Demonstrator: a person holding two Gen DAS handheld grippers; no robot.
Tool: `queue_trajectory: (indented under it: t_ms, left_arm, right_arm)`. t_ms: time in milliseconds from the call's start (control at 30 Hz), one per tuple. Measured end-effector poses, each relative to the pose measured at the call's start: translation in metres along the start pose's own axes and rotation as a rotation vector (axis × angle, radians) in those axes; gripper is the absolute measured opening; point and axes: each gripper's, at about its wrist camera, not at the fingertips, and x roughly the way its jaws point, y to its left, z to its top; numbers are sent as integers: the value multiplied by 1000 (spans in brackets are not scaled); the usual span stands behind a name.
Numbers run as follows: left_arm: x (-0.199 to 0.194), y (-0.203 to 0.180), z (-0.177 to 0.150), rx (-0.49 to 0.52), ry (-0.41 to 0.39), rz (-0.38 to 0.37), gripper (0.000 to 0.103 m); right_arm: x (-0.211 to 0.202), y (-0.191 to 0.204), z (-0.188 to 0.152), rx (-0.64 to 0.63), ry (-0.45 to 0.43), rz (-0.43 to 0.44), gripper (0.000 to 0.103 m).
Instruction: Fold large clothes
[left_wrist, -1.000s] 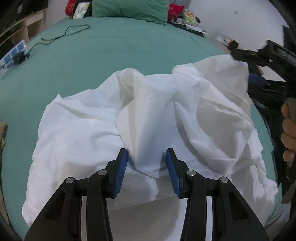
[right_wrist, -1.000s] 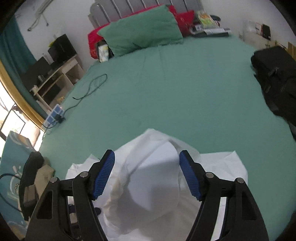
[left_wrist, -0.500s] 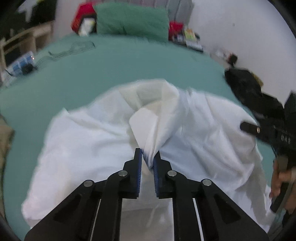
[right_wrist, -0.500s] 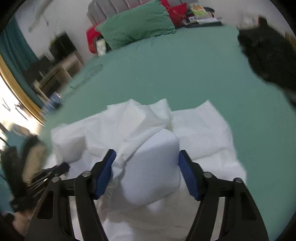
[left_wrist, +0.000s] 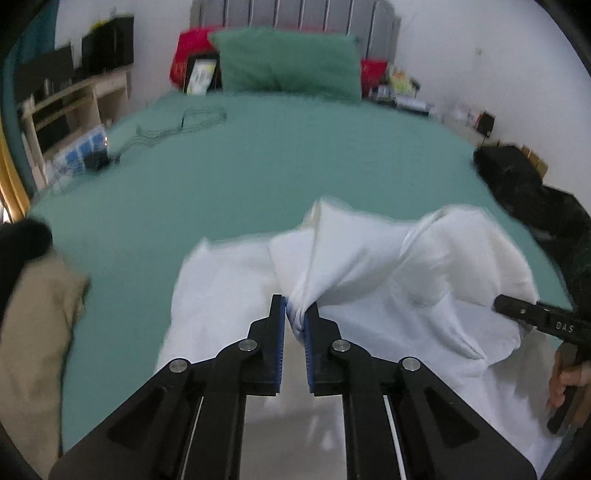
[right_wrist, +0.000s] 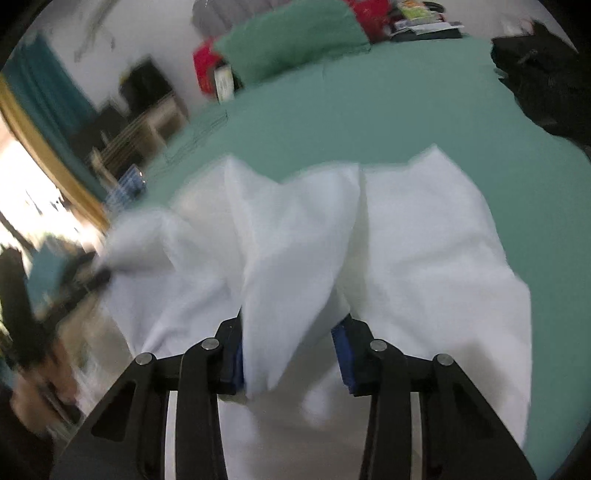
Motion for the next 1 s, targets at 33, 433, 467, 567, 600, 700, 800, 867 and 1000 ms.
queue_trajectory:
  t_ms: [33,433,467,567,600,700,800,867,1000]
  left_arm:
    - [6,4,-9,-8,40,-2,14]
    - [-39,29,-25,-41,-2,-2,55]
    - [-43,29,-19,-45,-16,-5,55]
    - [-56,19,3,-57,-82,-40,55]
    - [-57,14,10,-56,-92,-55,55]
    - [-40,-17,31,-21,-84,-135,55]
    - [-1,-46,41,36,3,-172,55]
    - [23,-63,39,99,41,-97,55]
    - [44,-59,23,81,151,-110,41]
  right_arm:
    - [-1,1,-6,-34,9,-17,39]
    - [-77,3,-4,-166,-172,-287,75]
    - [-84,4,-3,-157,-200,-311,76]
    - [-99,8,1,-137,-285,-372,80]
    - [-102,12,2,-141,-311,-378,80]
    - [-102,30,9,-197,-361,-278,80]
    - [-69,56,39,-305,-296,-57,80]
    - [-42,59,54,-295,-232,29,67]
    - [15,46,70,-204,18,137,3]
